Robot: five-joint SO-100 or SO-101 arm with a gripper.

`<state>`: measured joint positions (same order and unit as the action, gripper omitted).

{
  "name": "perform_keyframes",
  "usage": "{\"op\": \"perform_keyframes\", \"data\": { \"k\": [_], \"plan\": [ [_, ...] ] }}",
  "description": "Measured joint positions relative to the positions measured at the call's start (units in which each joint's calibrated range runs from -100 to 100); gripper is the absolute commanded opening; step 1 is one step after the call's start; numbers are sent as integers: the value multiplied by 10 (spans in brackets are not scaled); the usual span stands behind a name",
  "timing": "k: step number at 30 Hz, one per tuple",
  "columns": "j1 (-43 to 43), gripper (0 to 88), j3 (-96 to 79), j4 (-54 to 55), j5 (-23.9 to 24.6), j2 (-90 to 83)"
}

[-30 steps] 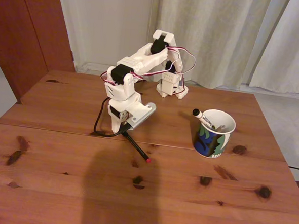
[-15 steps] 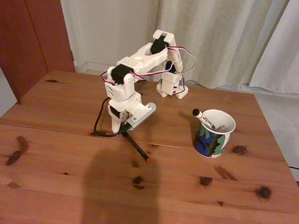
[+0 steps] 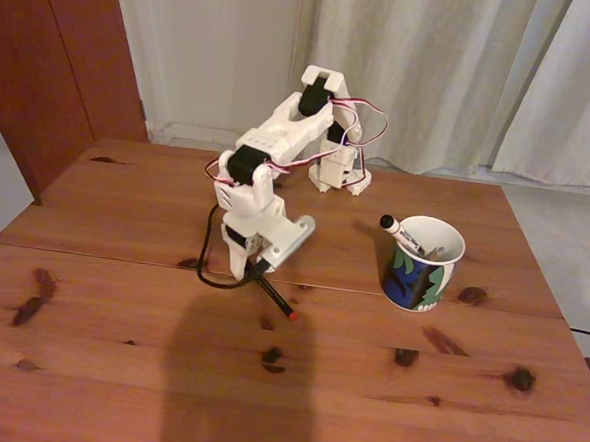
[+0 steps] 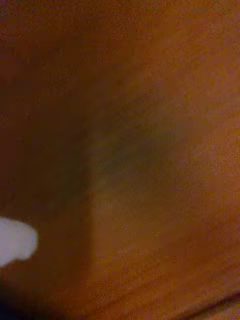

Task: Clean up the desk and place the pens and markers into the cup

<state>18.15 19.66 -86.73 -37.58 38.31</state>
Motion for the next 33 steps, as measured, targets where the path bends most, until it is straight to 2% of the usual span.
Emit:
{"op": "perform_keyframes", "data": {
  "k": [12,14,19,20,33],
  "plan": [
    [1,248,0,17,0,4],
    [1,201,1,17,0,5],
    [3,8,1,28,0,5],
    [3,0,1,28,0,6],
    [2,6,0,23,0,9]
  ]
}}
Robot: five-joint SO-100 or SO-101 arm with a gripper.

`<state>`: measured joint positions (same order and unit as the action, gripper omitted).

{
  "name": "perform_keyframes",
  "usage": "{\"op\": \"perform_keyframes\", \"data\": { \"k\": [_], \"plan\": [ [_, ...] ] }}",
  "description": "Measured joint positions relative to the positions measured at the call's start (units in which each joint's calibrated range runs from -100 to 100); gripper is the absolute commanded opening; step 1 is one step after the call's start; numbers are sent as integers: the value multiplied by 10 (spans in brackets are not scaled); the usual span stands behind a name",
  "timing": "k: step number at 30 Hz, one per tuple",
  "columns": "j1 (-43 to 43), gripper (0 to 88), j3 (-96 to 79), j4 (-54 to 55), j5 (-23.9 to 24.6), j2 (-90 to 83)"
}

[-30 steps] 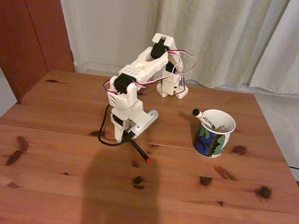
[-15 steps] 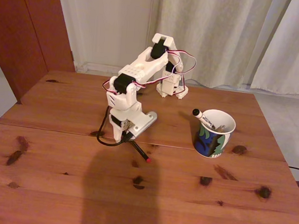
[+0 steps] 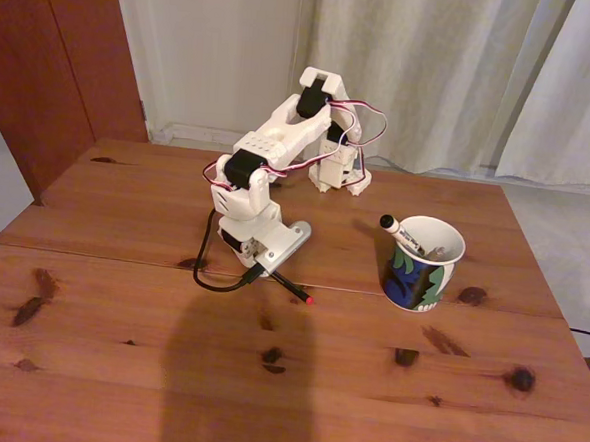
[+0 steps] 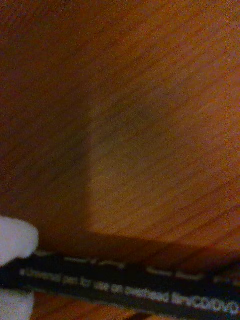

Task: Clean up the desk and place the pens and markers into the cup

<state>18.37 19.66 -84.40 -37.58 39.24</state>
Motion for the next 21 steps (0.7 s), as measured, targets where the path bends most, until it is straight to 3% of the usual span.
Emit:
{"op": "perform_keyframes", "data": {
  "k": [21],
  "plan": [
    [-15,5,-1,-1,6,-73]
  ]
}}
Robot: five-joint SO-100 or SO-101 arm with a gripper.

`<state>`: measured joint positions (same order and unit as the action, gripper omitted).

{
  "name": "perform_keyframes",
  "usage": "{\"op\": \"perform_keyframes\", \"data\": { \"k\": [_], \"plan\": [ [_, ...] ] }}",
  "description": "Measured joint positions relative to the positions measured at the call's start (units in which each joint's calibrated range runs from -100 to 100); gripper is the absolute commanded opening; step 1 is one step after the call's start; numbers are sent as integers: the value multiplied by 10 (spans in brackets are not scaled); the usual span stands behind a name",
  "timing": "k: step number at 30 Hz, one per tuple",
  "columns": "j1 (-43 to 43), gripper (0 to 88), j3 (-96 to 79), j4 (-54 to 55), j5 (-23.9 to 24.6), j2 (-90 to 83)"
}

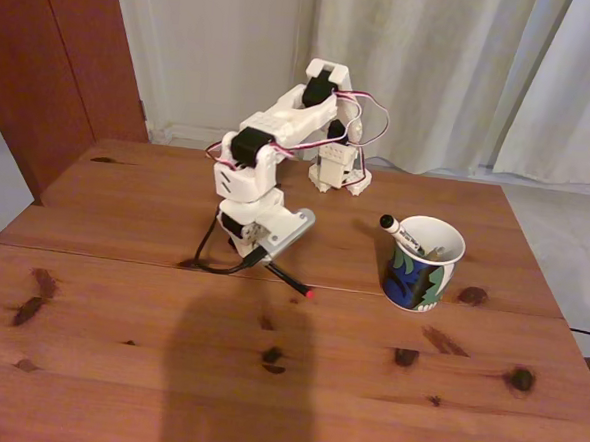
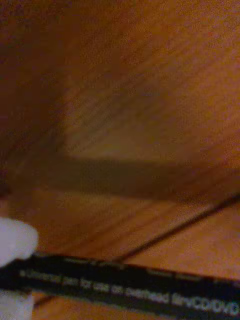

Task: Clean up the desk and place the pens and markers into the cup

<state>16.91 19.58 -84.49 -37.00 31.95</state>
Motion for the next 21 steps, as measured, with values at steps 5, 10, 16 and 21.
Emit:
{"op": "perform_keyframes", "data": {
  "k": [5,10,16,21],
  "plan": [
    [-14,5,0,0,14,-37],
    [-37,5,-1,0,71,-80],
    [-68,5,-1,2,164,-129],
    [-82,5,-1,66,221,-169]
  ]
}}
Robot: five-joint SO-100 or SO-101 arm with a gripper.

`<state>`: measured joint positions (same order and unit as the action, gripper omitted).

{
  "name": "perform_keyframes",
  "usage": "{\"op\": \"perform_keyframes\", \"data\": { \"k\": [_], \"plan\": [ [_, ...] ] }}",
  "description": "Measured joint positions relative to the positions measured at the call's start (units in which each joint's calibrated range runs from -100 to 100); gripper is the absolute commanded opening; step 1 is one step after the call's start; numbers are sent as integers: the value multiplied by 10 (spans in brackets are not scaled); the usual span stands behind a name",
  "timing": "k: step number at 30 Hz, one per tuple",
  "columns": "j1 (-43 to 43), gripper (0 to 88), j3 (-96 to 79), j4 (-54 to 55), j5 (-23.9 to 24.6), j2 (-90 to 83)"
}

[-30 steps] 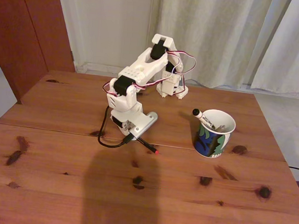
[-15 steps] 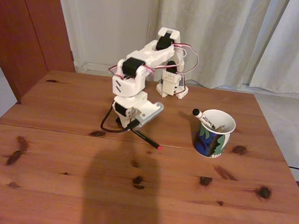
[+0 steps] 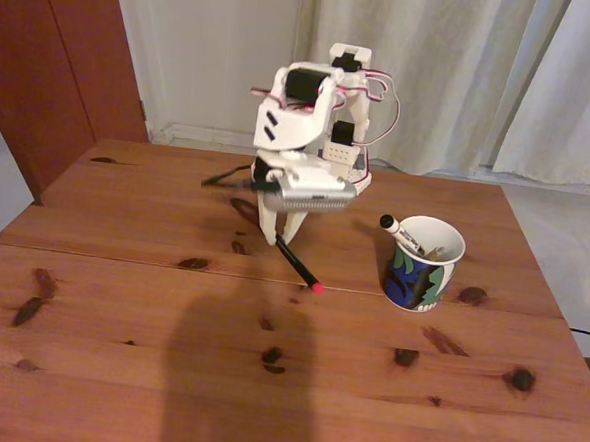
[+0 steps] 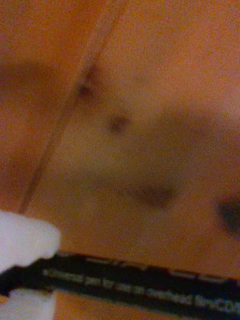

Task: Clean up the desk and place the pens and markers into the cup

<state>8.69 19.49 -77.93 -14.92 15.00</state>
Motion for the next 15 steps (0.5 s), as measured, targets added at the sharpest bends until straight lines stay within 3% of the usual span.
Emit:
{"op": "perform_keyframes", "data": {
  "k": [15],
  "plan": [
    [-15,5,-1,199,108,-37]
  ]
}}
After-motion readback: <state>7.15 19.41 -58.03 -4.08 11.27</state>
